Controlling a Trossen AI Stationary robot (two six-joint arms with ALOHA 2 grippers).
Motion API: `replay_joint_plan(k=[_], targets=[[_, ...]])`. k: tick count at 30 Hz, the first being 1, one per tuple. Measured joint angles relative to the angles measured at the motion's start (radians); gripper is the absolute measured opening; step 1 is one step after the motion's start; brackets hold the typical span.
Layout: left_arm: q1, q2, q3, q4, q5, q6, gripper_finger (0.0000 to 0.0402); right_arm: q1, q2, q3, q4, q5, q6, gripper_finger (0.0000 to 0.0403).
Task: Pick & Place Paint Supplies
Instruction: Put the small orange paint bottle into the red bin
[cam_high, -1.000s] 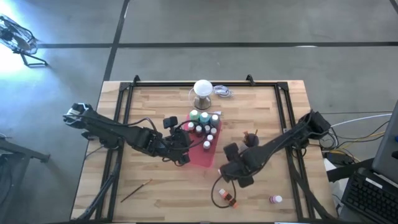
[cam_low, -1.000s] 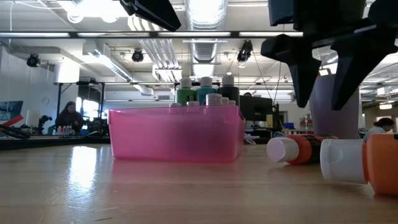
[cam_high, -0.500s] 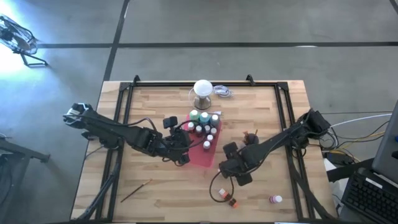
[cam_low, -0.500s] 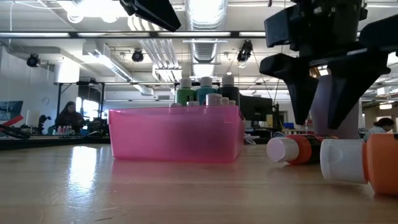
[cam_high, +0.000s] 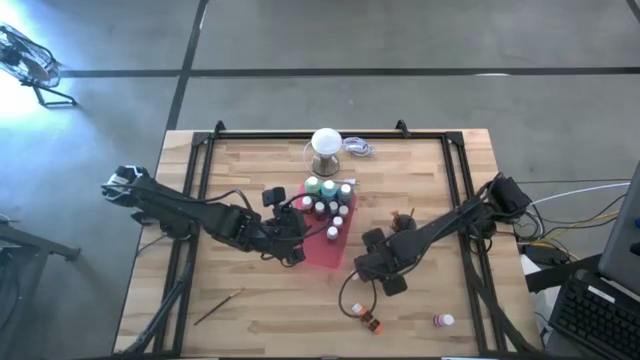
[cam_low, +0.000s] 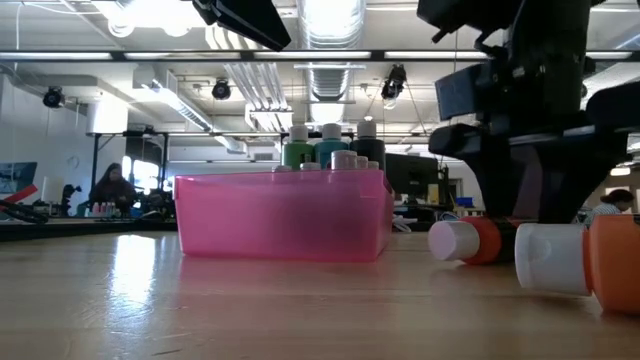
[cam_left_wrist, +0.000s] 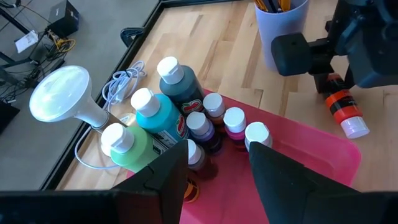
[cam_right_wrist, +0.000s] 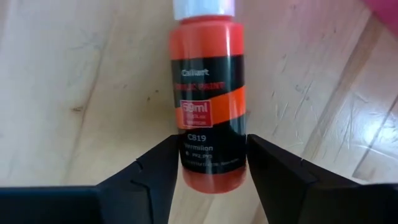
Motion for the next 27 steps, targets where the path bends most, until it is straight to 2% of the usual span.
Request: replay_joint_plan(k=[12,18,27], targets=[[0.0,0.0,0.0,0.0,0.0,0.0,0.0177,-0.006,-0.001,0.007,0.015,0.0,-0.001,0.0133],[0.0,0.0,0.0,-0.004,0.0,0.0,0.0177,-0.006,-0.001,0.06,-0.115,0.0,0.004,0.0108],[0.0,0.0,0.0,-0.006,-0.001,-0.01,0.0177,-0.005,-0.009,0.142,-0.283,0.0,0.052,0.0107]])
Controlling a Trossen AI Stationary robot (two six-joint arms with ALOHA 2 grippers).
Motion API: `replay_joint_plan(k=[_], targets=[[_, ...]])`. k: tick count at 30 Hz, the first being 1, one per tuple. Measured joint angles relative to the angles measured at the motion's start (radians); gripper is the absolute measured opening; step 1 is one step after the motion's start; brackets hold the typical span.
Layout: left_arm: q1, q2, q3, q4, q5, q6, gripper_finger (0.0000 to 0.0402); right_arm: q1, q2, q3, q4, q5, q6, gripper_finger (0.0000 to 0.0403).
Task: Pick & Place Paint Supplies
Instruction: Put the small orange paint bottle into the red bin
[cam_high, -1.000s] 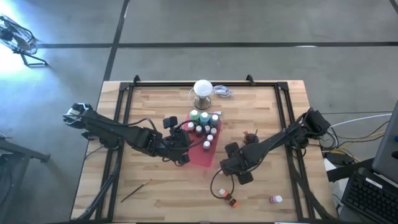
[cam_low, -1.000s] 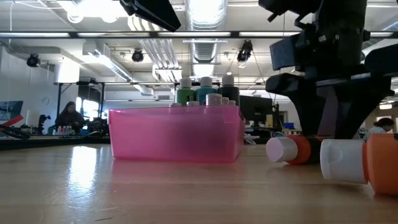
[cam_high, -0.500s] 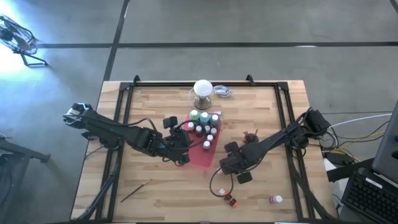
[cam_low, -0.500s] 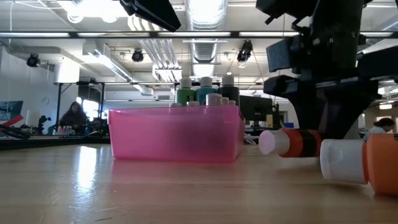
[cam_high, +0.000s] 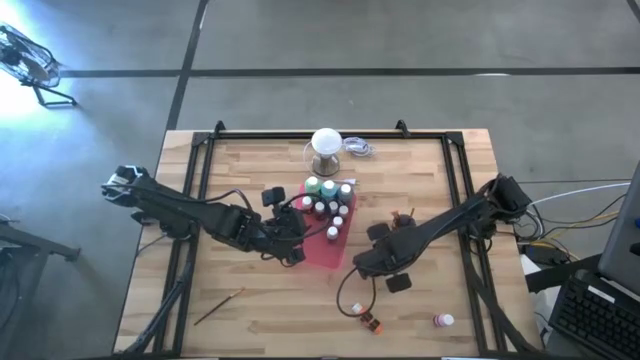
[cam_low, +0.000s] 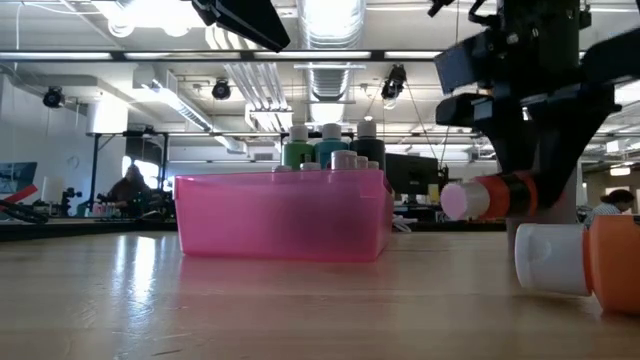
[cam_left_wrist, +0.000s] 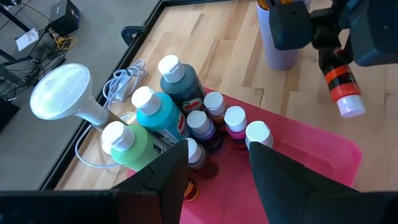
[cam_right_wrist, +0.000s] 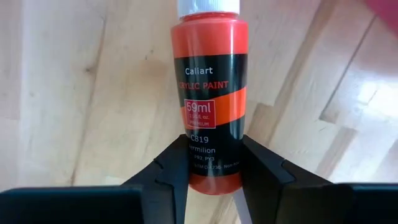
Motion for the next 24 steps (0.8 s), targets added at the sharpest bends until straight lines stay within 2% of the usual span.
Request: replay_joint_plan(k=[10,13,17,24], targets=[[-0.001,-0.003,-0.06,0.004,-0.051,-0.025,0.0177,0.0,-0.126,0.004,0.001,0.003,0.049,0.0107],[-0.009,-0.004,-0.11,0.083,-0.1,-0.022,0.0177,0.002,-0.184,0.0,0.025,0.008,0.071,0.0106],[-0.029,-0.004,-0.223,0.38,-0.139,0.095,0.0177,0.011,-0.271,-0.007,0.109,0.041,0.064,0.0109],[-0.045,-0.004,-0.506,1.227,-0.119,0.435,0.0177,0.011,-0.407,-0.067,0.348,0.083,0.025,0.0108]])
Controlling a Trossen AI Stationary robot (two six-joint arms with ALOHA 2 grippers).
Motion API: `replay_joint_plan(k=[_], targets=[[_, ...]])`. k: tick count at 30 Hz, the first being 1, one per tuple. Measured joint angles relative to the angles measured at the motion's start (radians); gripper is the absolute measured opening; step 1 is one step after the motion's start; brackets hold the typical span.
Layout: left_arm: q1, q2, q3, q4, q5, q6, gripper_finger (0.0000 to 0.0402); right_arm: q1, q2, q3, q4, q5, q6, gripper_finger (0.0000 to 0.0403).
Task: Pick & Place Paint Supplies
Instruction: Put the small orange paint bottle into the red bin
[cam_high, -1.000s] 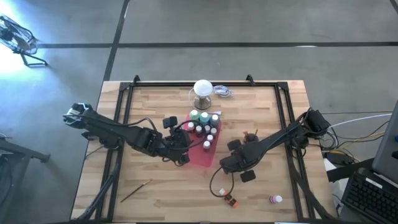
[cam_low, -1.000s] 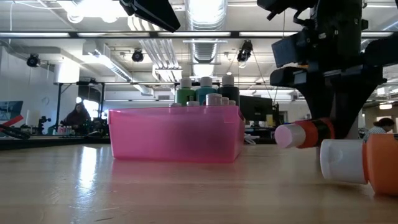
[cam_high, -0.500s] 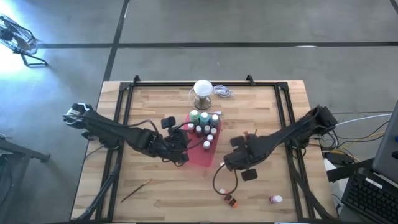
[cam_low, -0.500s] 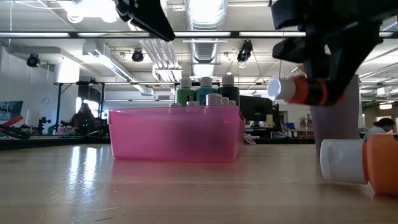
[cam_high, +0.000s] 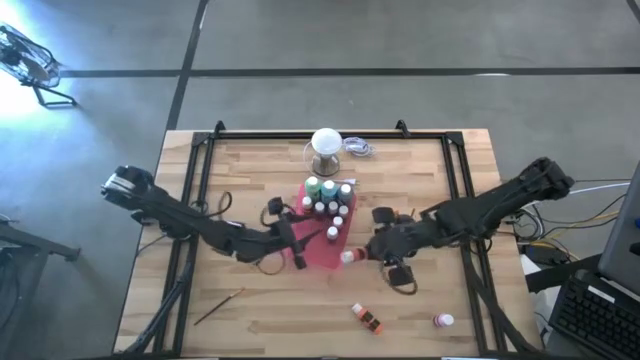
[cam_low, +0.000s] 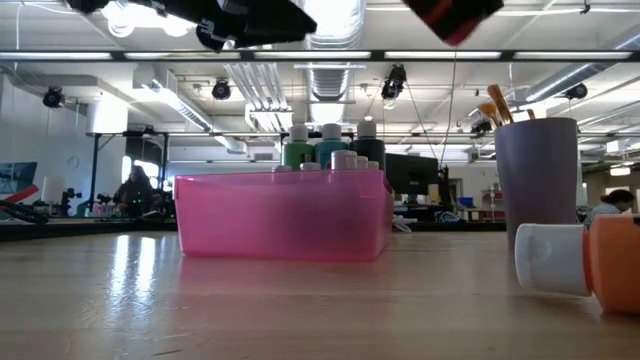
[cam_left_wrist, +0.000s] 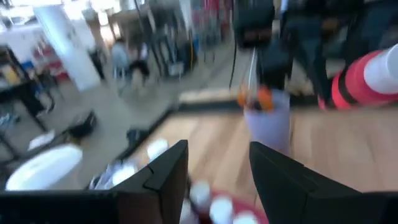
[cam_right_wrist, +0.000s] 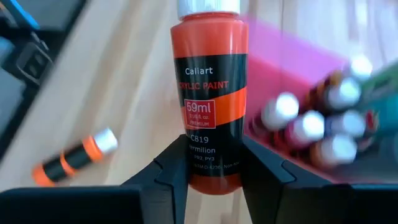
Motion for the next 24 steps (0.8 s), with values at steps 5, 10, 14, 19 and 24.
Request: replay_joint_plan(k=[5,10,14,19,24], targets=[[0.015,0.005,-0.139,0.42,0.202,0.064,0.0177,0.0,-0.053,-0.054,0.172,0.0,-0.078,0.0109],[0.043,0.006,-0.151,0.49,0.303,0.069,0.0177,-0.001,-0.068,-0.084,0.295,0.01,-0.176,0.0109],[0.061,0.028,-0.093,0.439,0.382,0.067,0.0177,-0.001,-0.063,-0.083,0.32,0.055,-0.228,0.0113],[0.058,0.035,0.004,0.239,0.421,0.068,0.0177,-0.005,-0.062,-0.083,0.31,0.059,-0.213,0.0109],[0.058,0.038,0.094,0.07,0.419,0.067,0.0177,-0.009,-0.055,-0.083,0.302,0.079,-0.205,0.0115]])
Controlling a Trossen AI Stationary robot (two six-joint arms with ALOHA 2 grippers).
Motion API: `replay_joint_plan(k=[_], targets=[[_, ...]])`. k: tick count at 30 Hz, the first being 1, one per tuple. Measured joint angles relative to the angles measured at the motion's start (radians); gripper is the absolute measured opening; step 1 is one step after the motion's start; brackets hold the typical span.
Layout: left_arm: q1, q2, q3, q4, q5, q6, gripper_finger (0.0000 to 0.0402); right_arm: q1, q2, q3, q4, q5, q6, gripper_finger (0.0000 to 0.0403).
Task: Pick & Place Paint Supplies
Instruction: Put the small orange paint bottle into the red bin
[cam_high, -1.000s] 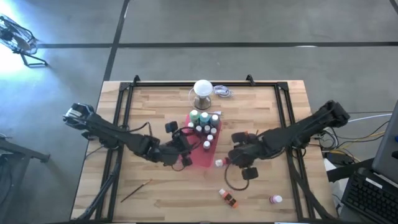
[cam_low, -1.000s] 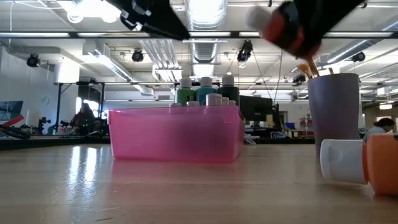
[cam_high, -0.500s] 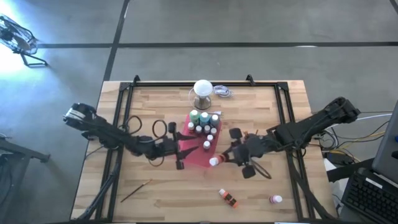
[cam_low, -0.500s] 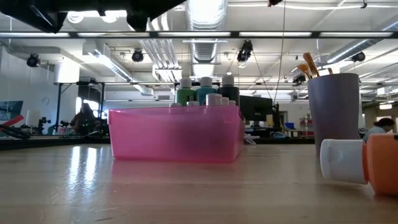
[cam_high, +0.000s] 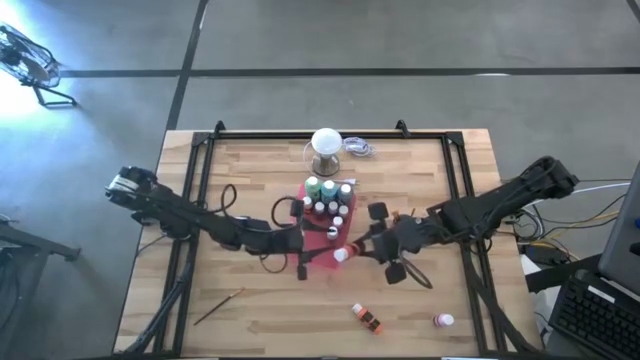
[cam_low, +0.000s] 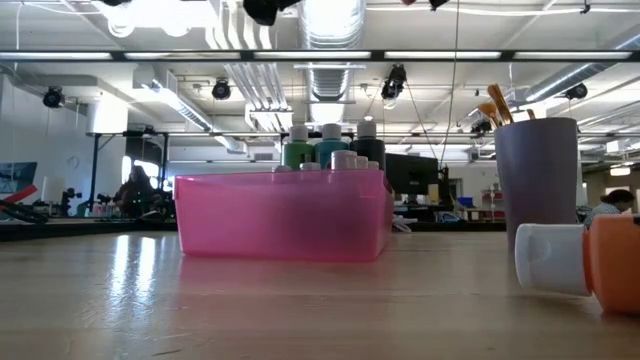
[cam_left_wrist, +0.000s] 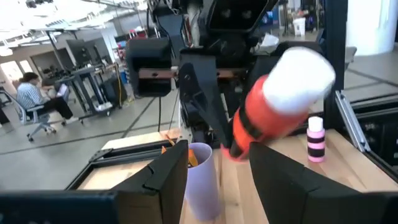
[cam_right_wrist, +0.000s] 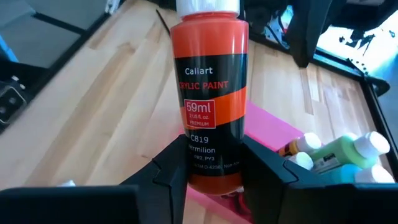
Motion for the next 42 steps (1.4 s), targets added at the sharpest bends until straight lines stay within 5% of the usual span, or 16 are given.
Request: replay_joint_plan(k=[14,42], targets=[[-0.009,0.0,0.047,-0.162,0.051,-0.008,0.0177,-0.008,0.012,0.0,-0.01,0.03,-0.029,0.0114],[0.002,0.042,0.055,-0.004,0.139,0.021,0.0177,-0.019,0.028,0.001,-0.015,0.029,-0.049,0.0117]])
